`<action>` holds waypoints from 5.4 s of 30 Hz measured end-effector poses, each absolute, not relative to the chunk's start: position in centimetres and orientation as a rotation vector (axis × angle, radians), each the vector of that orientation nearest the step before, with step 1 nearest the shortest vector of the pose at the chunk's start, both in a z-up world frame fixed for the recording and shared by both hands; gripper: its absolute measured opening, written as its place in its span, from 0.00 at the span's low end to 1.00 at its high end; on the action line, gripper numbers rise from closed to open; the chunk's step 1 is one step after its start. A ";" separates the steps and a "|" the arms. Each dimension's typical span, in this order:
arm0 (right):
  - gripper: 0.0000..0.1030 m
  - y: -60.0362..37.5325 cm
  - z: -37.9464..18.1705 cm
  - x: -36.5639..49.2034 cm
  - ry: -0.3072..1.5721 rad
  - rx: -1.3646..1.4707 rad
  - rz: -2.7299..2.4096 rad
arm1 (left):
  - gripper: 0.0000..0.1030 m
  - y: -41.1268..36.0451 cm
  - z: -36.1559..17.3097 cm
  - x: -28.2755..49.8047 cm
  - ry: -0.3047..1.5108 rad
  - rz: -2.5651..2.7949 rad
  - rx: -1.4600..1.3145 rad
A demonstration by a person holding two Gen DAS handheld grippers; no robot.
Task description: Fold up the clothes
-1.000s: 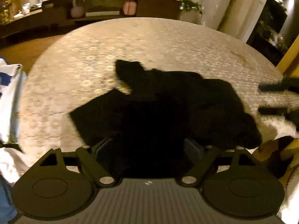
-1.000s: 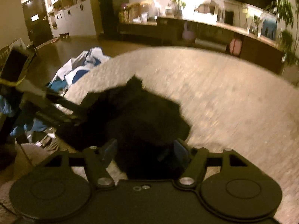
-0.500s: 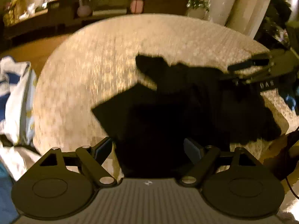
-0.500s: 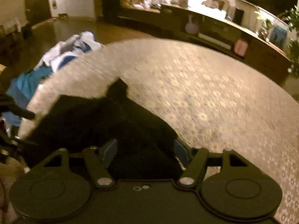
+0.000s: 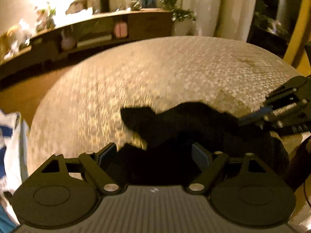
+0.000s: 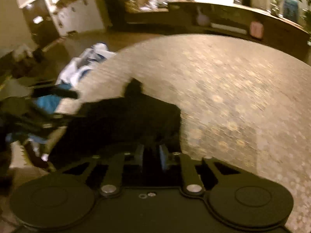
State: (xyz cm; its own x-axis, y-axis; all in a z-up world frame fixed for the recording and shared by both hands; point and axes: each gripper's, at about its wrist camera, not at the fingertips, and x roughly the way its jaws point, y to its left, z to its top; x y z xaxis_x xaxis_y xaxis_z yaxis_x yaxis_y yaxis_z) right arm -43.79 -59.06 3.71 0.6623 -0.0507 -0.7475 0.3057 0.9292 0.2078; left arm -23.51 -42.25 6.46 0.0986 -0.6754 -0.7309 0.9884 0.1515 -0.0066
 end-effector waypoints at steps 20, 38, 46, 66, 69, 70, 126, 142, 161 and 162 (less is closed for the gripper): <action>1.00 -55.8 6.6 -44.9 0.824 0.166 -0.101 | 0.81 -46.6 5.3 -24.4 0.737 -1.454 0.591; 1.00 -66.1 0.5 -36.8 1.025 0.503 -0.310 | 0.11 -47.6 3.1 -20.9 1.021 -1.379 0.422; 1.00 -67.8 7.4 -44.0 0.744 0.522 -0.542 | 0.07 -43.2 9.8 -16.3 0.852 -1.244 0.224; 1.00 -66.9 7.9 -53.7 0.816 0.399 -0.803 | 0.71 -43.2 5.5 -21.2 0.932 -1.350 0.380; 1.00 -64.1 8.1 -51.8 0.819 0.325 -0.647 | 0.71 -42.5 4.6 -21.9 0.963 -1.376 0.390; 1.00 -63.2 8.0 -51.0 0.826 0.317 -0.587 | 0.71 -42.4 4.2 -22.2 0.970 -1.378 0.403; 1.00 -64.8 4.1 -58.2 0.884 0.539 -0.695 | 0.73 -54.0 4.1 -30.2 0.670 -1.602 0.649; 1.00 -66.2 2.9 -59.9 0.810 0.773 -0.785 | 0.09 -61.2 0.8 -31.0 0.835 -1.667 0.609; 1.00 -66.5 4.3 -61.2 0.760 0.675 -0.850 | 0.24 -56.8 4.6 -24.0 0.778 -1.623 0.523; 1.00 -66.4 4.2 -61.3 0.759 0.680 -0.848 | 0.31 -57.2 4.5 -24.9 0.763 -1.645 0.536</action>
State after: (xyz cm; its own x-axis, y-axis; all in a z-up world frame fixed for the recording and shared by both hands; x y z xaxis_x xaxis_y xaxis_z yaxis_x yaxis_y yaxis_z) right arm -61.34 -66.37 4.22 0.4423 -0.3983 -0.8036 0.8427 0.4912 0.2204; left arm -24.87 -57.17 4.50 -0.2093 -0.6752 -0.7073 0.9761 -0.1011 -0.1923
